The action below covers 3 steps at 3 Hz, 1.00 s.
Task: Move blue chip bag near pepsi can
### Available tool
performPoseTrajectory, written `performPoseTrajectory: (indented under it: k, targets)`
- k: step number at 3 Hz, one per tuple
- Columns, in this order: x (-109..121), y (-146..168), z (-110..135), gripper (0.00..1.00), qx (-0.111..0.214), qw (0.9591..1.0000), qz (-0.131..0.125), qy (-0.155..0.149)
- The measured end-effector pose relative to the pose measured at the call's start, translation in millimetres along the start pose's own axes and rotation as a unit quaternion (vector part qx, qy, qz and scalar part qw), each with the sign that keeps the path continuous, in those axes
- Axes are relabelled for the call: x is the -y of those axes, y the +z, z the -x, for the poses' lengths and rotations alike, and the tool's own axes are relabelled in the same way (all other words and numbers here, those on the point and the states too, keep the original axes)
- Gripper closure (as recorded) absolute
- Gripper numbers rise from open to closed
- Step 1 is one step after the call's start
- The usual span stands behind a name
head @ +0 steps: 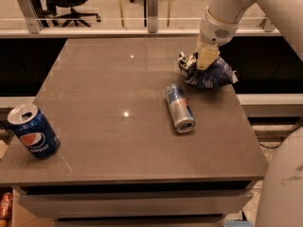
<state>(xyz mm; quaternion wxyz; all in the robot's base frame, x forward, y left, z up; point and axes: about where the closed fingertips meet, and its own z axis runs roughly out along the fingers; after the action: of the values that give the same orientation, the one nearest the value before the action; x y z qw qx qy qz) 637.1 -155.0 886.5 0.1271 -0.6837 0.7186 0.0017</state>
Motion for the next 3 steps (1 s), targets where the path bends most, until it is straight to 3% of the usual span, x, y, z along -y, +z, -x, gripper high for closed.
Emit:
performPoseTrajectory:
  k: [2, 3]
  targets:
    - [13, -21, 7, 1.00, 0.005, 0.9997, -0.022, -0.013]
    - [17, -44, 19, 1.00, 0.023, 0.9978, -0.050, -0.037]
